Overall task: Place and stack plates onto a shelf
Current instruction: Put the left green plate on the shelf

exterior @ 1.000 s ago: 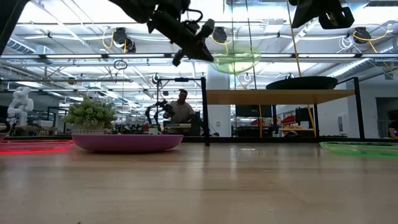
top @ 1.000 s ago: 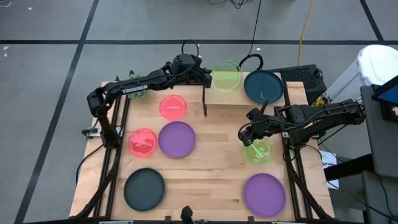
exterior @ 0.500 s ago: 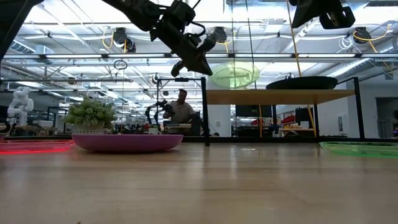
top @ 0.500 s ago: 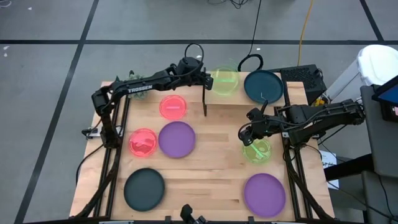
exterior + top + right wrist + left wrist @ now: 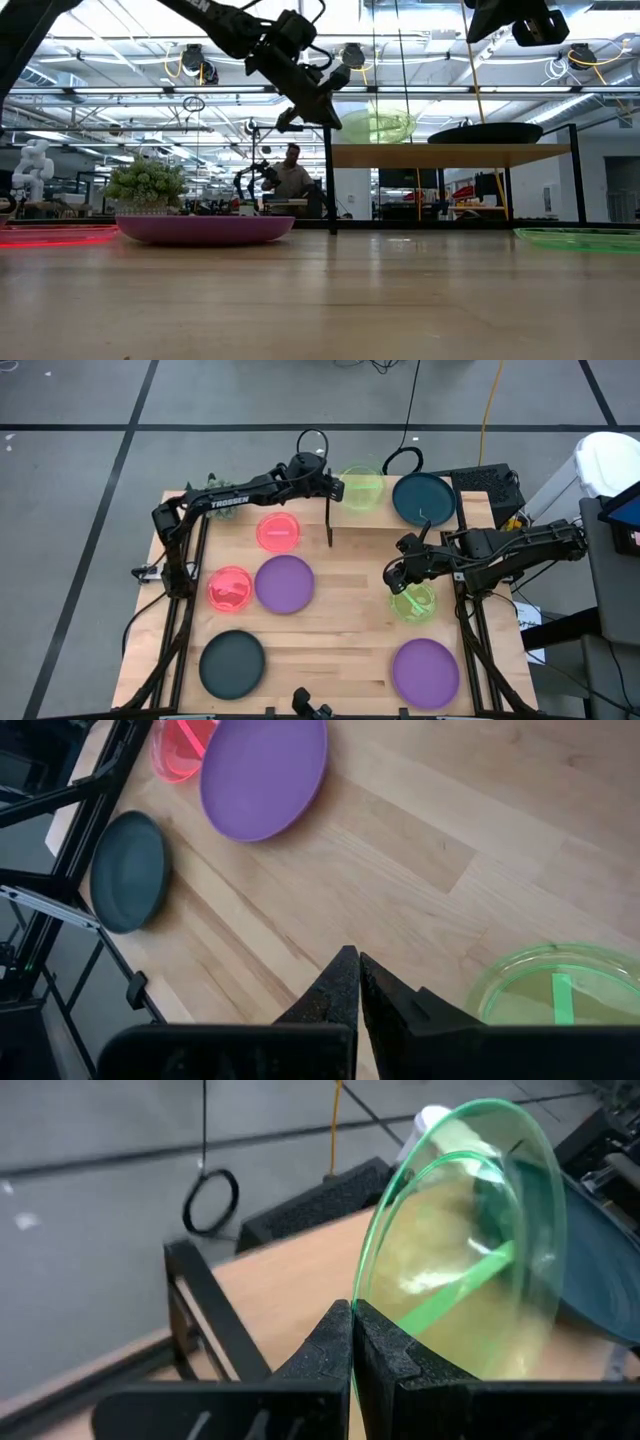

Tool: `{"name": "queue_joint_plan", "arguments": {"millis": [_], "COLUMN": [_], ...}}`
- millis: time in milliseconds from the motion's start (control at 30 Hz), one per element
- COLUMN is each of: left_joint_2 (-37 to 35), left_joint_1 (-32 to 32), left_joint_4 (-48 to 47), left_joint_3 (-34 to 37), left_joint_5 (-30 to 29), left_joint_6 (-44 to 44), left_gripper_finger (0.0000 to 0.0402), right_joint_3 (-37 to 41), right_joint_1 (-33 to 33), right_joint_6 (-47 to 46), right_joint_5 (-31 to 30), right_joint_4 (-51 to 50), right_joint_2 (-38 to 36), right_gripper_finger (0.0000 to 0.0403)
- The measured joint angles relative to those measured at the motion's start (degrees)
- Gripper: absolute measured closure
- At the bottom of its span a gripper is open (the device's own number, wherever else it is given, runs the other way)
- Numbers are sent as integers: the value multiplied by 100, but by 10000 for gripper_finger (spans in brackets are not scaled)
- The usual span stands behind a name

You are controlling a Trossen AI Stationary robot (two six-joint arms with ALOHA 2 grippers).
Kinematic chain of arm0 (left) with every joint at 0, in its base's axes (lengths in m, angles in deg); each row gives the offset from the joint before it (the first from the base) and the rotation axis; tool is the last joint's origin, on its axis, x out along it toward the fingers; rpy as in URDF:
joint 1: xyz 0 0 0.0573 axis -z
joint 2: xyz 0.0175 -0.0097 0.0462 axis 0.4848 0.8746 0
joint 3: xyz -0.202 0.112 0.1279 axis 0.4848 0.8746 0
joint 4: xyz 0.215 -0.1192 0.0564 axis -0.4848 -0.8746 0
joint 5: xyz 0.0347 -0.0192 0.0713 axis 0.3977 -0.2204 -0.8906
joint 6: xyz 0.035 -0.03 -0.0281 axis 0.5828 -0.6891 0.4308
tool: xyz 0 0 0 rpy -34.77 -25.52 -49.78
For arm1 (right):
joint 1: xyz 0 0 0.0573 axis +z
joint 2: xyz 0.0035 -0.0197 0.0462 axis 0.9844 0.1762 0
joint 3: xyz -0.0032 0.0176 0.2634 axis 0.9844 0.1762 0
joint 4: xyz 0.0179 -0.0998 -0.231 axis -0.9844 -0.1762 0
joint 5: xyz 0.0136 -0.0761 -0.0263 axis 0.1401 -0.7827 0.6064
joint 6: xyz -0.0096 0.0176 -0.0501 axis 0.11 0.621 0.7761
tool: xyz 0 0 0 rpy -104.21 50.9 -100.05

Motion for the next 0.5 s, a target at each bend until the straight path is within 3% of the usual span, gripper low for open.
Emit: {"name": "queue_joint_plan", "arguments": {"millis": [333,500], "left_joint_2": [-10,-10], "left_joint_1": [4,7], "left_joint_4": [-1,-296], "left_joint_3": [4,4], "left_joint_5": [87,103], "left_joint_6": [-291,-515], "left_gripper_finger": [398,375], "right_joint_3": [1,3], "right_joint_1": [0,0], "right_joint_6": [-1,4], "right_joint_5": [-24,-28], "right_joint_4": [-1,-1], "right_joint_2": [0,0], "right_gripper_finger": [403,403]}}
